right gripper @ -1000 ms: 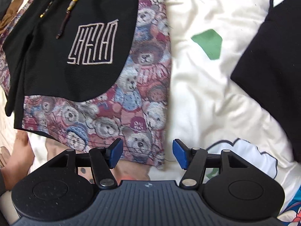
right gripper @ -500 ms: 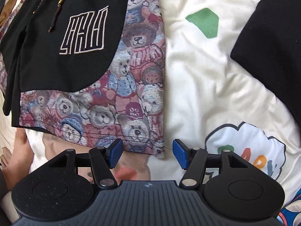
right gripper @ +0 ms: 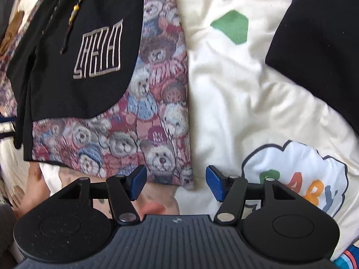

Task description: Fold clothes

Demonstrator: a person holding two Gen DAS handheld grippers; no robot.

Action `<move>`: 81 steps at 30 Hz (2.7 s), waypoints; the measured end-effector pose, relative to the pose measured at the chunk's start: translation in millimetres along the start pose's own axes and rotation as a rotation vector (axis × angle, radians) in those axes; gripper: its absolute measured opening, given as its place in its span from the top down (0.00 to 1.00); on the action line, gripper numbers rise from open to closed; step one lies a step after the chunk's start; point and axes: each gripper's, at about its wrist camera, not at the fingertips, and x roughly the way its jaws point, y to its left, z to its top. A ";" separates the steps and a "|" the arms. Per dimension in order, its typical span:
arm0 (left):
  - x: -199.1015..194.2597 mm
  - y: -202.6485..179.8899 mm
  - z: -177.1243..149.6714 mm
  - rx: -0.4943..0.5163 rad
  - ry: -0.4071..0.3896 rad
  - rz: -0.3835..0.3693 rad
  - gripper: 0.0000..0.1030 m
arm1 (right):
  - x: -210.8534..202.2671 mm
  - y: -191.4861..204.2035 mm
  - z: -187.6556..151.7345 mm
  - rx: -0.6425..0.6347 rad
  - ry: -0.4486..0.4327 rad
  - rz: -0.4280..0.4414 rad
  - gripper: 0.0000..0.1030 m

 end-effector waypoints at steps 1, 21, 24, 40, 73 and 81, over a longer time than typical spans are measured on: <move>3.4 -2.9 -2.3 0.016 0.005 0.015 0.51 | -1.3 1.3 1.5 0.005 -0.008 0.005 0.39; -2.1 -1.5 -18.6 -0.002 0.061 -0.045 0.89 | 6.9 5.6 -2.9 -0.075 0.067 -0.021 0.94; -9.5 5.0 -17.9 -0.033 0.064 -0.058 0.75 | 4.7 4.6 -2.6 -0.065 0.106 -0.026 0.90; -132.9 93.4 -12.1 -0.217 -0.132 0.199 0.55 | -104.2 54.9 51.4 -0.156 -0.112 -0.064 0.45; -115.0 195.9 -50.2 -0.445 -0.144 0.366 0.77 | -70.0 127.0 80.8 -0.281 -0.138 -0.064 0.45; -129.9 185.3 -48.0 -0.435 -0.155 0.236 0.94 | -70.7 127.9 78.0 -0.293 -0.136 -0.061 0.45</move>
